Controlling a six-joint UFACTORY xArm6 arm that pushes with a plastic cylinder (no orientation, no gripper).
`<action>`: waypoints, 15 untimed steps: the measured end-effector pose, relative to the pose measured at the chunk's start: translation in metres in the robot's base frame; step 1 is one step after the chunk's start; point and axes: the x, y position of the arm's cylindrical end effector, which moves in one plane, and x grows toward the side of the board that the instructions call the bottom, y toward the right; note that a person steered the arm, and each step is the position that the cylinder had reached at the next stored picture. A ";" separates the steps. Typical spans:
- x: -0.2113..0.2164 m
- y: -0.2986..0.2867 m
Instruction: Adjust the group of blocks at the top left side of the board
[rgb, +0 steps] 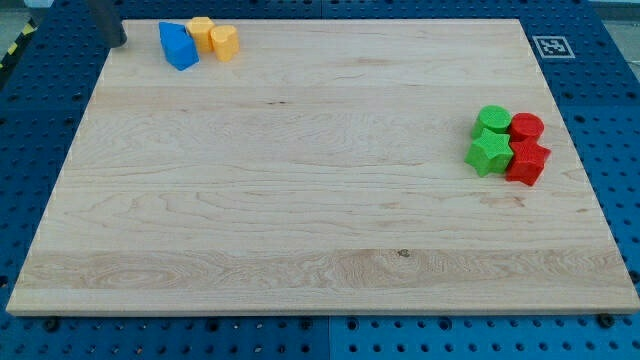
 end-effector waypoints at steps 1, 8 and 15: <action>0.001 0.017; 0.011 0.057; 0.047 0.077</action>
